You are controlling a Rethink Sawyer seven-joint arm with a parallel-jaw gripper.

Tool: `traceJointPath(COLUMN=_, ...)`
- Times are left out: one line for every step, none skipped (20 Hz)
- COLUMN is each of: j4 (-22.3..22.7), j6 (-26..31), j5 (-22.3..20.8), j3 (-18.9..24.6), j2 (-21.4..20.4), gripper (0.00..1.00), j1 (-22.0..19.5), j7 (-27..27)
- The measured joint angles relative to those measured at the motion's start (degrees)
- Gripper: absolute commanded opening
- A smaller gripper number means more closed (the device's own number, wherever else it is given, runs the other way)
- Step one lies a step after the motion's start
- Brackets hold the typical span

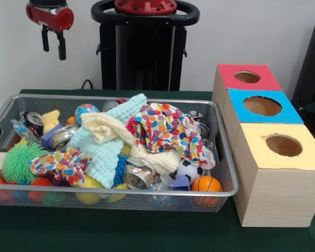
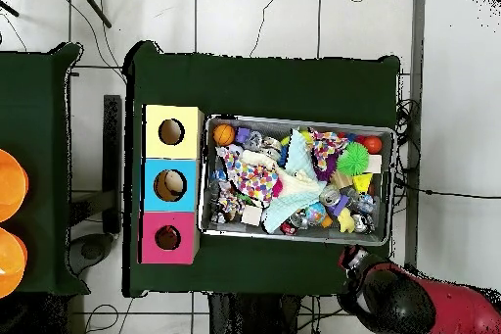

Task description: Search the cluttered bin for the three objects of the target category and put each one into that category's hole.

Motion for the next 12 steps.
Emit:
traceJointPath(j4=0.0, j6=0.3, j5=0.0, j3=0.2, j2=0.0, gripper=1.00, j1=0.0, j7=0.0)
traceJointPath(j4=-0.1, j6=0.8, j5=-0.1, j3=0.6, j2=0.1, gripper=1.00, j1=-0.1, j7=0.0)
traceJointPath(j4=-0.2, j6=0.8, j5=-0.1, j3=0.9, j2=0.2, gripper=1.00, j1=0.0, j7=0.0)
traceJointPath(j4=-0.4, j6=0.8, j5=-0.1, j3=1.0, j2=0.5, gripper=1.00, j1=0.0, j7=0.0)
traceJointPath(j4=-1.1, j6=0.8, j5=-0.3, j3=1.1, j2=1.6, gripper=1.00, j1=0.4, j7=0.0)
traceJointPath(j4=-1.5, j6=0.8, j5=-0.6, j3=1.1, j2=2.3, gripper=1.00, j1=0.6, j7=0.0)
traceJointPath(j4=-1.8, j6=0.8, j5=-0.8, j3=1.1, j2=2.9, gripper=1.00, j1=0.8, j7=0.0)
traceJointPath(j4=-2.6, j6=0.8, j5=-1.4, j3=1.1, j2=4.2, gripper=1.00, j1=1.3, j7=0.0)
traceJointPath(j4=-3.1, j6=0.8, j5=-1.9, j3=1.1, j2=5.2, gripper=1.00, j1=1.6, j7=0.0)
traceJointPath(j4=-4.0, j6=0.8, j5=-2.7, j3=1.1, j2=6.7, gripper=1.00, j1=2.2, j7=0.0)
traceJointPath(j4=-4.5, j6=0.8, j5=-3.2, j3=1.1, j2=7.8, gripper=1.00, j1=2.5, j7=0.0)
traceJointPath(j4=-5.0, j6=0.8, j5=-3.6, j3=1.1, j2=8.8, gripper=1.00, j1=2.9, j7=0.0)
